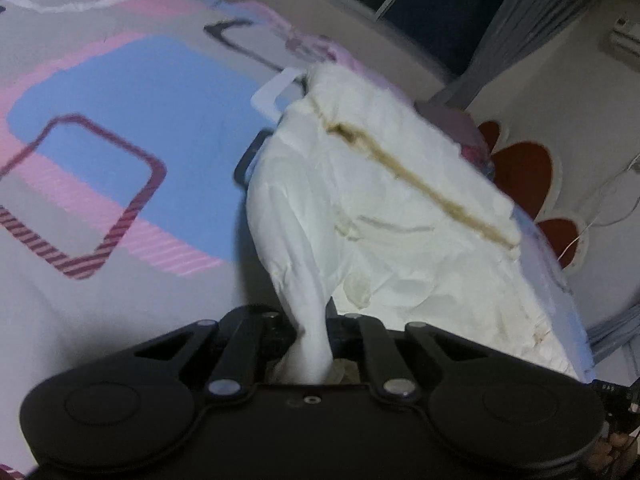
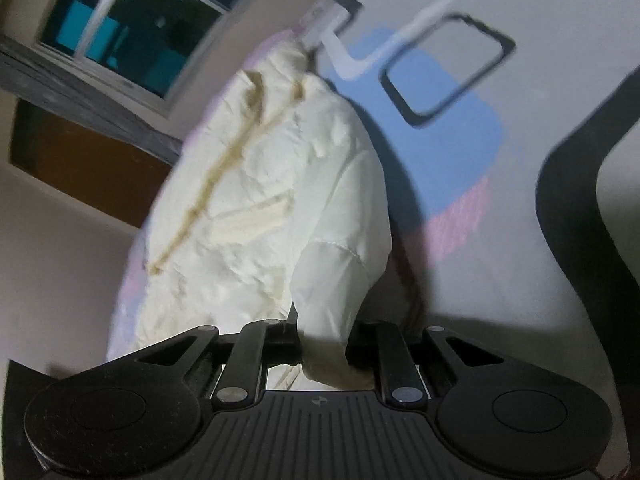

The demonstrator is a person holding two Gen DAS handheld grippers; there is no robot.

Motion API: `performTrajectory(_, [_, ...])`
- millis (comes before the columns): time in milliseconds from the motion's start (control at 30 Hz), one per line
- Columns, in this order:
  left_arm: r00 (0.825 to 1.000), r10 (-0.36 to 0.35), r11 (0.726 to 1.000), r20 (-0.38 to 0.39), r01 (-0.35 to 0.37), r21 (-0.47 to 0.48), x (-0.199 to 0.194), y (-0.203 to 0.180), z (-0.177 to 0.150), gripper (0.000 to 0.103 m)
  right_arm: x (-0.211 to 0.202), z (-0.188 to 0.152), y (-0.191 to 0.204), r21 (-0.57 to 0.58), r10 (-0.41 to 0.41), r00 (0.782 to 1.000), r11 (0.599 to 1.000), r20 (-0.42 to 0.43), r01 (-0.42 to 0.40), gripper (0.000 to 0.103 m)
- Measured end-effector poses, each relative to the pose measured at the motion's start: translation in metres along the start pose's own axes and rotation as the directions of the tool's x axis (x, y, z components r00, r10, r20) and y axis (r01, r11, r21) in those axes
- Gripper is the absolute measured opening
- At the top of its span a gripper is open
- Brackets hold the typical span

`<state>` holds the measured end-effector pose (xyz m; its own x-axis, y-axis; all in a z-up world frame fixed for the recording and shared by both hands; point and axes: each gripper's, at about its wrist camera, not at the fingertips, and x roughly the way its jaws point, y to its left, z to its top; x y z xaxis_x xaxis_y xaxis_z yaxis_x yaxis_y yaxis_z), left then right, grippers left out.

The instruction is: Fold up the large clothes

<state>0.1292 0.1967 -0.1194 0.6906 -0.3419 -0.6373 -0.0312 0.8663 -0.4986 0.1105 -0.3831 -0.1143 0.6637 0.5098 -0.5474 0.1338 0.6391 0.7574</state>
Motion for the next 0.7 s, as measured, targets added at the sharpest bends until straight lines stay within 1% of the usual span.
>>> performTrajectory(100, [1.000, -0.018, 1.000, 0.022, 0.018, -0.019, -0.009, 0.000, 0.006, 0.008, -0.006, 0.007, 0.012, -0.043, 0.016, 1.000, 0.999, 0.003, -0.016, 0.015])
performTrajectory(200, [0.998, -0.033, 0.999, 0.044, 0.034, -0.034, -0.011, -0.005, 0.018, 0.008, -0.007, 0.026, 0.027, -0.066, 0.051, 0.998, 0.997, 0.023, -0.050, 0.015])
performTrajectory(300, [0.992, -0.064, 0.998, 0.104, 0.066, -0.021, -0.015, -0.022, 0.040, 0.008, -0.010, 0.049, 0.049, -0.096, 0.105, 0.993, 0.990, 0.061, -0.099, 0.015])
performTrajectory(333, [0.990, -0.074, 0.997, 0.124, 0.077, -0.016, -0.018, -0.026, 0.047, 0.008, -0.004, 0.060, 0.060, -0.101, 0.119, 0.990, 0.989, 0.073, -0.111, 0.015])
performTrajectory(467, [0.967, -0.141, 0.989, 0.213, 0.147, -0.010, -0.022, -0.046, 0.090, 0.008, 0.002, 0.109, 0.090, -0.096, 0.191, 0.973, 0.979, 0.128, -0.179, 0.015])
performTrajectory(533, [0.953, -0.177, 0.983, 0.247, 0.185, -0.009, -0.015, -0.055, 0.119, 0.008, 0.010, 0.136, 0.100, -0.078, 0.217, 0.964, 0.975, 0.152, -0.207, 0.015])
performTrajectory(600, [0.943, -0.203, 0.978, 0.264, 0.209, 0.006, -0.002, -0.066, 0.148, 0.008, 0.019, 0.166, 0.111, -0.051, 0.237, 0.956, 0.971, 0.170, -0.232, 0.015])
performTrajectory(700, [0.937, -0.222, 0.975, 0.271, 0.218, 0.044, 0.024, -0.083, 0.187, 0.008, 0.039, 0.212, 0.125, -0.033, 0.255, 0.949, 0.967, 0.188, -0.253, 0.015])
